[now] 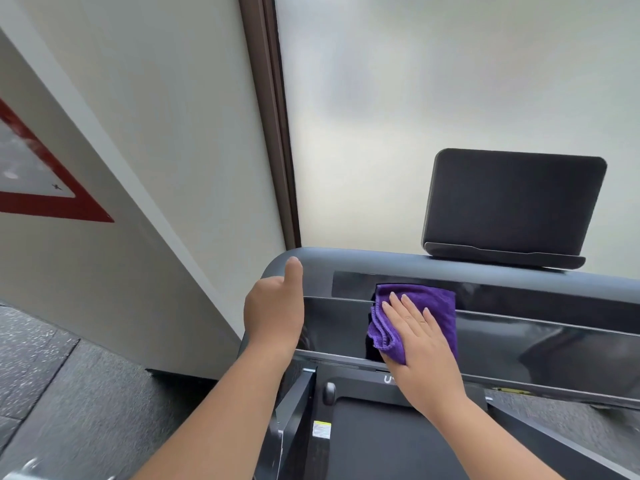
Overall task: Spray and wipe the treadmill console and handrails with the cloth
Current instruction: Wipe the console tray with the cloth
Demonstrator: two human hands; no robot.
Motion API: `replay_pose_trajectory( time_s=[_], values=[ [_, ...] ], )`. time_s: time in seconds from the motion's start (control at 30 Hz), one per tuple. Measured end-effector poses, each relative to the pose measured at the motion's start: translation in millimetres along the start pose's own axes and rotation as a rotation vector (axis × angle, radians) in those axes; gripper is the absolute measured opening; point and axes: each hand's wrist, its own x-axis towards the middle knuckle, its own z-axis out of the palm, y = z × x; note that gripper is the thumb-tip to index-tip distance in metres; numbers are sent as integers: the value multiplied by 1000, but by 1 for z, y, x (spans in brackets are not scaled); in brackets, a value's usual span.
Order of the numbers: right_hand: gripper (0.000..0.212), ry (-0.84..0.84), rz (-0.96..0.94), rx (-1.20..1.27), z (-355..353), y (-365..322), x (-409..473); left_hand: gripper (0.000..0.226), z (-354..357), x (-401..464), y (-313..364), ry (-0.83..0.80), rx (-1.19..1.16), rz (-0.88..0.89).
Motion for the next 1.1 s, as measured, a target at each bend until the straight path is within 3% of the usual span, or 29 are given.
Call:
replay_pose_trajectory(
  time_s=[0.27,0.43,0.53,0.6,0.67,0.77,0.83,0.9,1.1],
  values=[
    [95,145,56,40,6,1,-4,71,-6,0,2,77,10,-10],
    [82,172,124,-50,13,-7,-11,97,-9,3,-8,121,-9,-23],
    [52,221,441,423,0,-22,4,82,-10,4,-12,109,-17,-7],
    [42,368,684,844,-17,-43,25,77,-10,6,-14,106,-39,-17],
    [31,562,750,1055,-28,-63,51,76,-11,8,-16,104,-67,-28],
    [42,569,687,942,-23,-77,94,78,-16,6,-17,84,-111,-22],
    [61,385,586,571,-7,-80,116,79,-21,5,-19,72,-138,-19],
    [67,230,406,301,9,-88,127,81,-25,5,-23,69,-162,-39],
    [71,-108,-92,221,30,-108,97,76,-23,3,-27,-8,-297,-58]
  ],
)
